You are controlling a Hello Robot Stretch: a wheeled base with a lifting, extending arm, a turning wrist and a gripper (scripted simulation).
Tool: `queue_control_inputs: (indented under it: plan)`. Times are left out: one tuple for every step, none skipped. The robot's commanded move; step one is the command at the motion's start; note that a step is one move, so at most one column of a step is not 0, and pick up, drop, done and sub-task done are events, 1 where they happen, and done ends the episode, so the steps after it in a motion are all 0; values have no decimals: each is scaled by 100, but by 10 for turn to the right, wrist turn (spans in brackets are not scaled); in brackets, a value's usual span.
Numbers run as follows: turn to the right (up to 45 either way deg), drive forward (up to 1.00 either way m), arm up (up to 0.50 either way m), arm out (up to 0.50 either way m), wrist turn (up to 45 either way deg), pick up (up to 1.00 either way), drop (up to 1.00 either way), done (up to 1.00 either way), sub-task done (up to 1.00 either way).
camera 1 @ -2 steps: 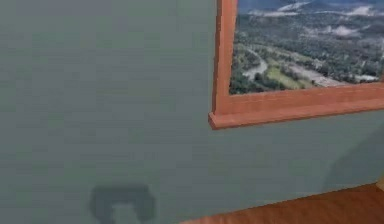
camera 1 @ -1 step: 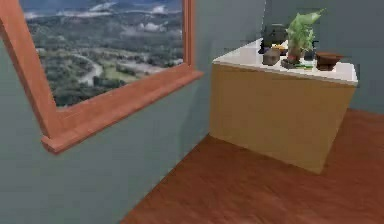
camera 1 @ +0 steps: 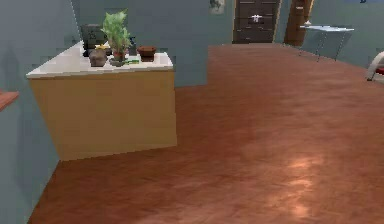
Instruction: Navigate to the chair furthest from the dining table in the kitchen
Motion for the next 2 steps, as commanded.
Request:
queue_control_inputs:
  plan:
    - [120,0,0,0,0,0,0,0,0]
    - [0,100,0,0,0,0,0,0,0]
